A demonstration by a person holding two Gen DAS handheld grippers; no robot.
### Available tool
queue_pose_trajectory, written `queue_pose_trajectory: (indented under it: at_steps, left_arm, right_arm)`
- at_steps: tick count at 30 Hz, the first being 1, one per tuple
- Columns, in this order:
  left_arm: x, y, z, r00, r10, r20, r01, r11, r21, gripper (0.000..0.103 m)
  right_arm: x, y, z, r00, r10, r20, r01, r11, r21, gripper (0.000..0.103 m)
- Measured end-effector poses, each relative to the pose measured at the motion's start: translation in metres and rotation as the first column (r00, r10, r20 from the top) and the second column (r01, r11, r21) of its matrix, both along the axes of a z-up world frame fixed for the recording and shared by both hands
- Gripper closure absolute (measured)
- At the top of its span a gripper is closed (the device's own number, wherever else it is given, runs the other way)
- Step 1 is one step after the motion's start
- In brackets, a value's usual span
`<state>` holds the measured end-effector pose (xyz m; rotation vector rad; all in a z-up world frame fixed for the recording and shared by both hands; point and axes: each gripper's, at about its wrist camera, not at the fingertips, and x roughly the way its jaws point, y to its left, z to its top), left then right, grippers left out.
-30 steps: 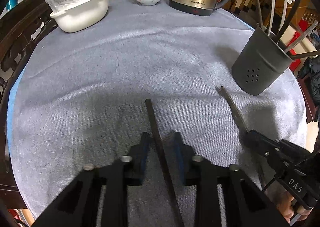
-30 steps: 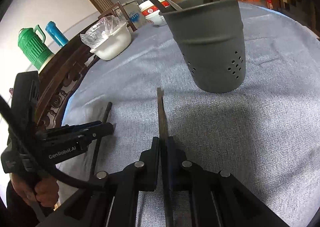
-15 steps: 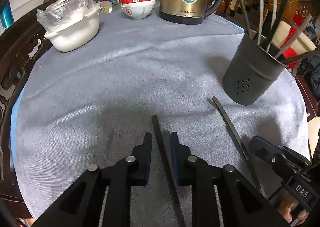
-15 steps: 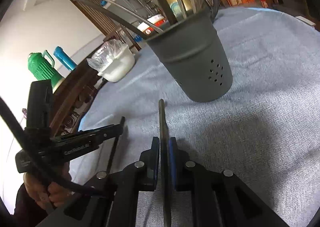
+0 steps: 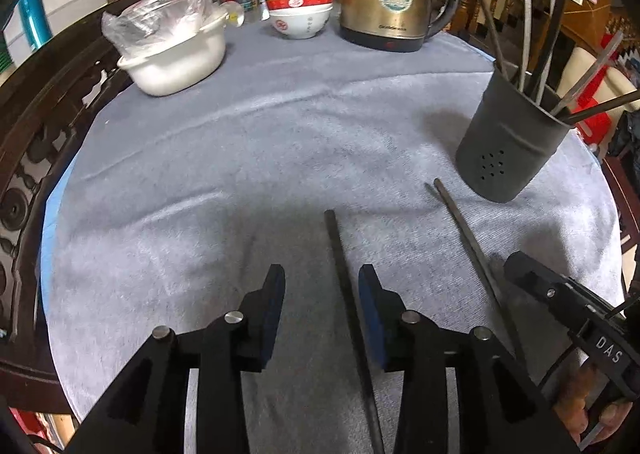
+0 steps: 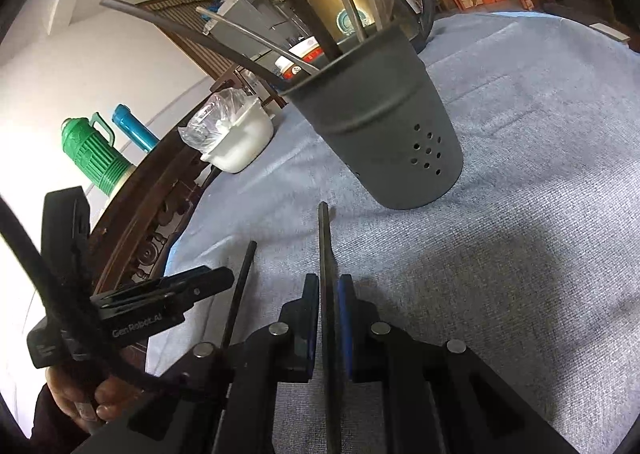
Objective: Organize utensils
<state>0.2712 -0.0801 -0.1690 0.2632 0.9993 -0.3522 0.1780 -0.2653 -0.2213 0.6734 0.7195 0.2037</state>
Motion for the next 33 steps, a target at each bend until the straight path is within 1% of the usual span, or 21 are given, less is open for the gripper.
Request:
queue_pose_trajectory:
  at_steps: [5, 10, 19, 26, 33]
  left_arm:
    - [-0.007, 0.006, 0.002, 0.999, 0.034, -0.005, -0.034, 0.999, 0.015, 0.064]
    - [-0.006, -0.001, 0.001, 0.999, 0.049, -0.023, -0.048, 0.998, 0.034, 0.064]
    - [-0.015, -0.010, 0.012, 0.999, 0.044, -0.012, -0.044, 0.998, 0.046, 0.064]
    - [-0.029, -0.003, 0.015, 0.999, 0.050, -0.015, -0.049, 0.997, 0.060, 0.063]
    - [-0.044, 0.000, 0.024, 0.999, 0.054, 0.001, -0.054, 0.995, 0.084, 0.061]
  right_arm:
    - [0.000, 0.001, 0.000, 1.000, 0.004, 0.009, -0.004, 1.000, 0.001, 0.089]
    - [0.000, 0.000, 0.000, 1.000, 0.004, 0.010, -0.004, 1.000, 0.007, 0.089]
    - [-0.001, 0.000, 0.001, 1.000, -0.003, 0.010, 0.003, 1.000, 0.006, 0.089]
    - [-0.001, 0.001, 0.002, 1.000, -0.010, 0.012, 0.010, 1.000, 0.001, 0.089]
    - [-0.002, 0.000, 0.003, 0.999, -0.025, 0.020, 0.025, 1.000, 0.002, 0.089]
